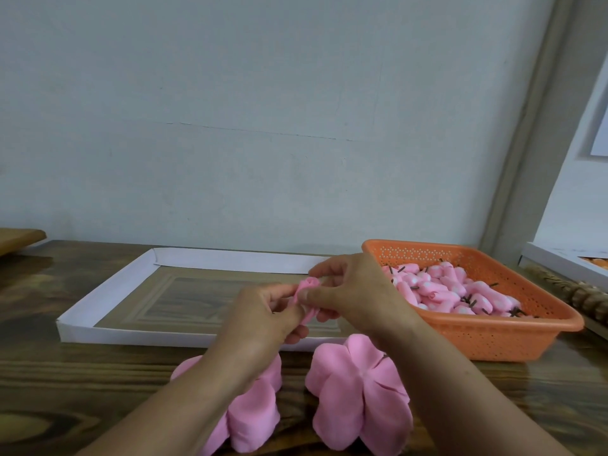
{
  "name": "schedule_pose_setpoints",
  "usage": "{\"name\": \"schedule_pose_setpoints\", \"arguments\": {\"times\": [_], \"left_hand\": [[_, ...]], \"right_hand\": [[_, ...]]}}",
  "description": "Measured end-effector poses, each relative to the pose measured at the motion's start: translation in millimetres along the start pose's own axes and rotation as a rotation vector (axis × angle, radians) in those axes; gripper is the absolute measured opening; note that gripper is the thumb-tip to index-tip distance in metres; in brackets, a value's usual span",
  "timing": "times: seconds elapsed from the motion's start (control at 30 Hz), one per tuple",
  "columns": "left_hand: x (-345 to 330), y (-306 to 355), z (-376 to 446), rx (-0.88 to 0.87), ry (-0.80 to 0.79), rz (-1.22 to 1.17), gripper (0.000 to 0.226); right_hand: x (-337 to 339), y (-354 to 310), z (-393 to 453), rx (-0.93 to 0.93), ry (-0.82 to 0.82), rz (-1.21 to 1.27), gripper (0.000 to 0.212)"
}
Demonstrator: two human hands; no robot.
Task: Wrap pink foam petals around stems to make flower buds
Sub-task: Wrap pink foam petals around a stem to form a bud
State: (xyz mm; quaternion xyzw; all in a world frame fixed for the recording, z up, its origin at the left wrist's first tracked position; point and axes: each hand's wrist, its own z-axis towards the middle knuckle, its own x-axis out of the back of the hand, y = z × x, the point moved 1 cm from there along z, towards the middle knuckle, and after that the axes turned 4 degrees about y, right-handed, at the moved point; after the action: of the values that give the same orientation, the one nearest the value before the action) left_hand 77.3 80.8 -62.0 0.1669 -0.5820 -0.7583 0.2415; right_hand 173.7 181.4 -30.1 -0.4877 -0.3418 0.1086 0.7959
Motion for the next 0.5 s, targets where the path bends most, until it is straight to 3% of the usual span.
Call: {"name": "schedule_pose_setpoints", "arguments": {"times": [0.1, 0.5], "left_hand": [[0.6, -1.1, 1.1, 0.005, -0.003, 0.005, 0.021], [2.1, -5.3, 2.9, 0.018, 0.022, 0.022, 0.024]], "right_hand": [[0.8, -1.5, -0.7, 0.033, -0.002, -0.025, 0.010], [0.0, -8.5, -1.7, 0.129, 0.052, -0.214, 0.027]]}}
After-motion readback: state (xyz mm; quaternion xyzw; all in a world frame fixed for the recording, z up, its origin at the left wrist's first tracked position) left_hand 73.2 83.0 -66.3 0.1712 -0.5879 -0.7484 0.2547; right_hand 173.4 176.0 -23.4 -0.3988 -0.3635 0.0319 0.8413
